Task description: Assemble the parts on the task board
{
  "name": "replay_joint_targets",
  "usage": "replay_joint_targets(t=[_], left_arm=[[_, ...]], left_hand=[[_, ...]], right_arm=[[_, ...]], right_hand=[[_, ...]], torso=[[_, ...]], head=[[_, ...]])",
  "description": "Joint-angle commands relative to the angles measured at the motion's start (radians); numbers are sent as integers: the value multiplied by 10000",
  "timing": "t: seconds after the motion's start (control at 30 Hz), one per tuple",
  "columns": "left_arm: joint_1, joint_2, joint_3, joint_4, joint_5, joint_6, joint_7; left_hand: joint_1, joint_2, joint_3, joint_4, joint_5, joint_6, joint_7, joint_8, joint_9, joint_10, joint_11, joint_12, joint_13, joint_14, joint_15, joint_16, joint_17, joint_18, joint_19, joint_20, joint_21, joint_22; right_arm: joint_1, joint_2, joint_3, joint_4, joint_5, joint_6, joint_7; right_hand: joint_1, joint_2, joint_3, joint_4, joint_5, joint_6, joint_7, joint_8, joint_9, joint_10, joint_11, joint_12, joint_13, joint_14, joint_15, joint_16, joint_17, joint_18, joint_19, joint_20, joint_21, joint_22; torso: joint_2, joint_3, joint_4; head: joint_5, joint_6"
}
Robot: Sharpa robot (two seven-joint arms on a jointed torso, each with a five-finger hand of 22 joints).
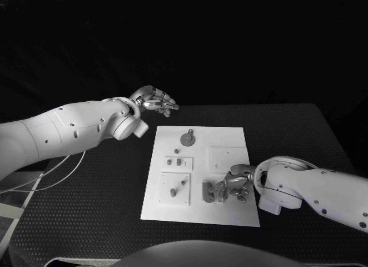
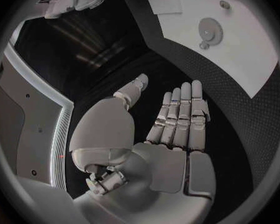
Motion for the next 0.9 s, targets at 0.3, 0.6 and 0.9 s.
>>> replay_joint_targets(t=[0.3,0.6,0.9], left_arm=[[8,-27,4,41,30,114,85],[8,-4,4,41,30,129,90],[8,-3,4,43,30,133,83]], left_hand=[[-12,-38,6,82,-28,-53,141,62,-14,-52,-3,63,-14,86,-9,-65,15,183,-18,13,24,-11],[-11,-36,7,85,-28,-50,140,65,-14,-49,-4,67,-16,88,-10,-68,20,183,-17,13,25,-12],[-13,-35,6,90,-29,-46,139,69,-15,-47,-5,71,-18,90,-10,-72,25,182,-16,13,26,-12]], right_arm=[[9,-326,-5,553,-1477,179,489],[-10,-110,-6,497,-1821,185,551],[-117,80,-6,429,-1933,252,418]], right_hand=[[1102,396,-325,-945,19,501,-102,323,233,153,-184,121,-84,38,-139,28,35,230,117,-25,65,193],[1431,949,-773,-1621,16,999,-293,669,529,386,-364,132,-220,112,-291,69,118,230,141,1,73,167],[1327,1358,-973,-1809,16,1265,-422,858,741,692,-483,405,-82,178,-401,140,242,230,191,-15,77,160]], torso=[[-1,3,-10],[3,-3,0],[1,-11,6]], head=[[11,0],[-5,-14],[-31,-31]])
